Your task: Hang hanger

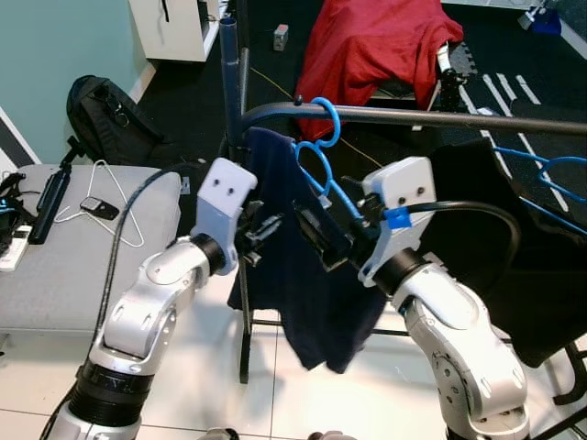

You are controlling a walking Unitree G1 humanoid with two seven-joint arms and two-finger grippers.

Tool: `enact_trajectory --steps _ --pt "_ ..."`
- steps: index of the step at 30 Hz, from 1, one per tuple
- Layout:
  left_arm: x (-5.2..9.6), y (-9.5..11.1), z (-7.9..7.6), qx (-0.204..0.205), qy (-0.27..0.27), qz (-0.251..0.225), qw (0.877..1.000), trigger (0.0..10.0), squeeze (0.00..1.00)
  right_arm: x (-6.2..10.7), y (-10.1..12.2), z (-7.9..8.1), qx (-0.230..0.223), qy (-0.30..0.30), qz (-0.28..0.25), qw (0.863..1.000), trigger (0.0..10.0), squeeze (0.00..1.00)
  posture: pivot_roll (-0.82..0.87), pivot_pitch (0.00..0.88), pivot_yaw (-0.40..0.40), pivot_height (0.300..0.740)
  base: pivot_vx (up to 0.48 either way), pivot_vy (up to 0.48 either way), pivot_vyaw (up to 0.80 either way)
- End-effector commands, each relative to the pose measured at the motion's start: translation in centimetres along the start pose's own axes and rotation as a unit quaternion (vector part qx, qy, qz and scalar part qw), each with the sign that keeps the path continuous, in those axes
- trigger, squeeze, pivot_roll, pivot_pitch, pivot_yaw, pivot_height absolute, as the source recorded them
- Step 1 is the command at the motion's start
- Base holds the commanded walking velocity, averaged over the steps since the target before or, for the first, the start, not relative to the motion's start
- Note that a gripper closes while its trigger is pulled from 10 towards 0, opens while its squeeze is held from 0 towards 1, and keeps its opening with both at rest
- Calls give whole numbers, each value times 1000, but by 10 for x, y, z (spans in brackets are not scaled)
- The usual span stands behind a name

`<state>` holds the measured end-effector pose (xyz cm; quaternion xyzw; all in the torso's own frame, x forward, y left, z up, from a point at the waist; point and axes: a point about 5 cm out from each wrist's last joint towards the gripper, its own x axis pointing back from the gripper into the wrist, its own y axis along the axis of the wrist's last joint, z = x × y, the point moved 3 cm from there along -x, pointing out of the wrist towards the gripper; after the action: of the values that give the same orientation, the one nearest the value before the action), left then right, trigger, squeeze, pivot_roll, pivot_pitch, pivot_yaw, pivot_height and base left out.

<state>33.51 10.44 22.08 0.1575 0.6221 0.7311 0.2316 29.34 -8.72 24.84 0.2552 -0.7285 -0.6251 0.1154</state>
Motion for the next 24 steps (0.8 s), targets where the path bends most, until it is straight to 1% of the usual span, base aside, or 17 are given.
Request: enact_trajectory --steps 1,2,3,4,6,9,13,14,15,16,20,21,22,23,24 --pt "6 -7 10 -4 27 3 1000 10000 0 -3 0 -5 10 0 -4 1000 10000 0 -77 219 -10 740 0 0 0" --pt "11 -8 17 0 46 -3 999 10000 0 -8 -1 -12 25 -5 -4 1000 10000 0 -72 218 -19 740 0 0 0" --pt "11 -8 17 0 46 -3 999 10000 0 -8 -1 -12 25 -5 -4 1000 10000 0 -72 218 -19 740 0 0 0" --pt "15 -8 22 2 58 -8 998 10000 0 -11 1 -17 37 -4 -7 999 10000 0 -72 218 -19 740 0 0 0" --pt "15 -8 22 2 58 -8 998 10000 0 -11 1 -17 37 -4 -7 999 10000 0 -72 218 -19 740 0 0 0" --pt "20 -8 27 3 68 -9 998 10000 0 -15 7 -22 49 0 -16 999 10000 0 -67 218 -25 740 0 0 0" --pt "23 -10 29 3 72 -4 997 10000 0 -12 13 -16 42 10 -30 999 10000 0 -69 220 -29 740 0 0 0" --pt "23 -11 28 3 72 -1 997 10000 0 -9 13 -9 35 15 -35 999 10000 0 -70 223 -26 740 0 0 0" --pt "23 -11 28 3 72 -1 997 10000 0 -9 13 -9 35 15 -35 999 10000 0 -70 223 -26 740 0 0 0" --pt "23 -12 27 4 70 0 998 10000 0 -7 13 -5 31 19 -37 999 10000 0 -70 223 -26 740 0 0 0" --pt "22 -12 26 5 69 0 998 10000 0 -6 12 -2 30 22 -37 999 10000 0 -70 223 -26 740 0 0 0" --pt "21 -12 25 6 65 0 998 10000 0 -6 9 -4 31 15 -33 999 10000 0 -71 225 -19 740 0 0 0" --pt "19 -13 23 7 62 -1 998 10000 0 -10 4 -13 39 -2 -22 999 10000 0 -69 222 -17 740 0 0 0" --pt "19 -13 23 7 62 -1 998 10000 0 -10 4 -13 39 -2 -22 999 10000 0 -69 222 -17 740 0 0 0" --pt "18 -13 22 7 59 -2 998 10000 0 -13 0 -21 49 -18 -13 999 10000 0 -69 222 -17 740 0 0 0"
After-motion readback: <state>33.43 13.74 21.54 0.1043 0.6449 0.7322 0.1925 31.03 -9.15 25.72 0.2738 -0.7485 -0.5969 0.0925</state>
